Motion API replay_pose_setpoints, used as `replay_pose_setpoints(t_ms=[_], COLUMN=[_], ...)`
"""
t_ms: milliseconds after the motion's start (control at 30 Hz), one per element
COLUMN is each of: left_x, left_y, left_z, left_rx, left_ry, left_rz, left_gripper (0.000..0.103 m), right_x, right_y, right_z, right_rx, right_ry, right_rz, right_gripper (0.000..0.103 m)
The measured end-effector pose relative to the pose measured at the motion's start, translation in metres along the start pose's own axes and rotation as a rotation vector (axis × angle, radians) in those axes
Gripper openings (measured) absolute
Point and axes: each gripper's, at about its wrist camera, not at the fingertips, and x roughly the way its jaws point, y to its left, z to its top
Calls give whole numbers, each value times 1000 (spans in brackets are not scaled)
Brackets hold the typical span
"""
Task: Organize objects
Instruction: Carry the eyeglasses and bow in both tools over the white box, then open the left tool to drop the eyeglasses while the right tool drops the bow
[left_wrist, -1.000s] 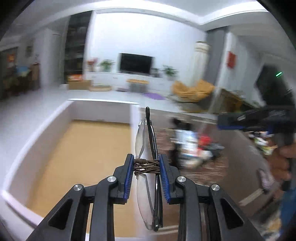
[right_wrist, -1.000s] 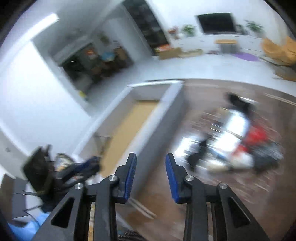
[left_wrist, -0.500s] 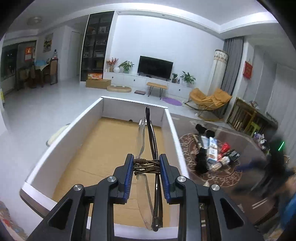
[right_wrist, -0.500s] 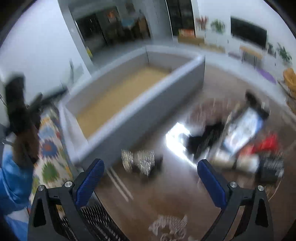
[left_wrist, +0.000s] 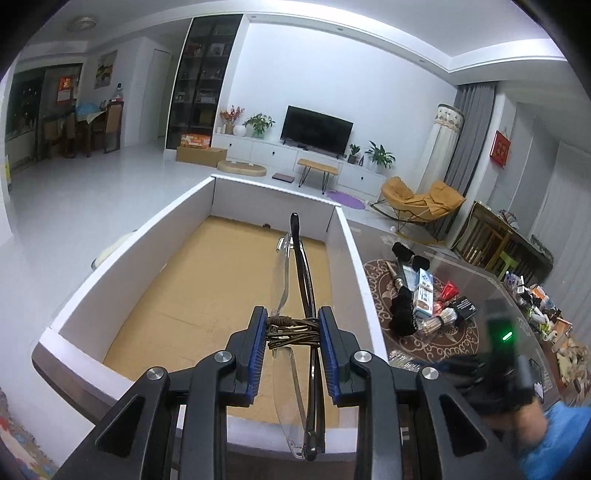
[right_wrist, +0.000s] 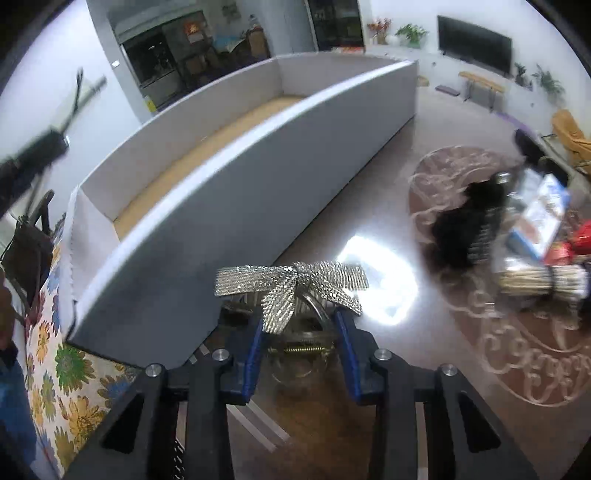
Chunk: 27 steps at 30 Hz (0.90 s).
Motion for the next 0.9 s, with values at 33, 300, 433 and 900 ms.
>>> replay_pose_setpoints(t_ms=[33, 300, 433, 900], left_x=[2, 8, 13, 80], left_y=[0, 1, 6, 41], left_z=[-1, 3, 15, 8], left_rx=[-1, 8, 37, -35], left_ry=[4, 15, 25, 285], left_rz=[-1, -8, 28, 223], left_gripper=[28, 28, 28, 85], right_x=[-6, -72, -92, -38], right_y=[-3, 22, 64, 117], right_z=[2, 28, 72, 106], right_rx=[6, 13, -21, -37], right_ry=[-7, -133, -203, -140], right_rz=[3, 58, 138, 59], right_gripper=[36, 36, 36, 97])
